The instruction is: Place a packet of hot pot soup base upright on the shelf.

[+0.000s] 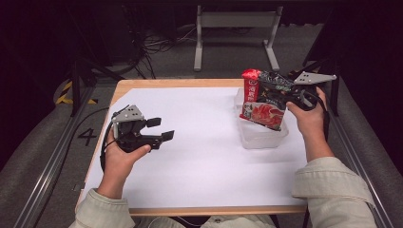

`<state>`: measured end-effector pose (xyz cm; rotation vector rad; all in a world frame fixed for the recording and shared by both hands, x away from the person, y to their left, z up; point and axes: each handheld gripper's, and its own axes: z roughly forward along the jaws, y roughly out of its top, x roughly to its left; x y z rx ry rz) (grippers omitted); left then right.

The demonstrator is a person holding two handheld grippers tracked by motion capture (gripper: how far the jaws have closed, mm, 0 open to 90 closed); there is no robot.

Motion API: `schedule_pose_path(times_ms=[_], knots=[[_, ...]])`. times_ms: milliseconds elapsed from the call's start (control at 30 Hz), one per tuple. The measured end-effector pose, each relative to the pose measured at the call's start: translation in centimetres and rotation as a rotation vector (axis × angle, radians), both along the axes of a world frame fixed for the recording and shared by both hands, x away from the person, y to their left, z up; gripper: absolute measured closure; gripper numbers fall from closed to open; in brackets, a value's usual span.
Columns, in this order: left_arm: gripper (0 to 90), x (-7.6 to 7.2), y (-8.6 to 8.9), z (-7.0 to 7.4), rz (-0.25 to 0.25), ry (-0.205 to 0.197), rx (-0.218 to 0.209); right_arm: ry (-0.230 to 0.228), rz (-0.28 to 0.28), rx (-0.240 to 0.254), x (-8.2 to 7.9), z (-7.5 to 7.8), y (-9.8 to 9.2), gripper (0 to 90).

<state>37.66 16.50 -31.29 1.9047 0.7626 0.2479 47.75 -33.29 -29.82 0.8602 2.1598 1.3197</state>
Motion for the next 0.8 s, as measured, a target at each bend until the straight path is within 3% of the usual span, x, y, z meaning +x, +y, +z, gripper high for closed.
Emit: schedule_pose_path(times_ms=[500, 800], knots=[[29.8, 0.0, 0.1, -0.1, 0.002, 0.004, -0.002, 0.01, 0.003, 0.019, -0.2, -2.6, -0.2, 84.5], [29.8, 0.0, 0.1, -0.1, 0.005, 0.002, -0.002, 0.009, -0.003, 0.005, -0.3, -4.0, 0.0, 78.9]])
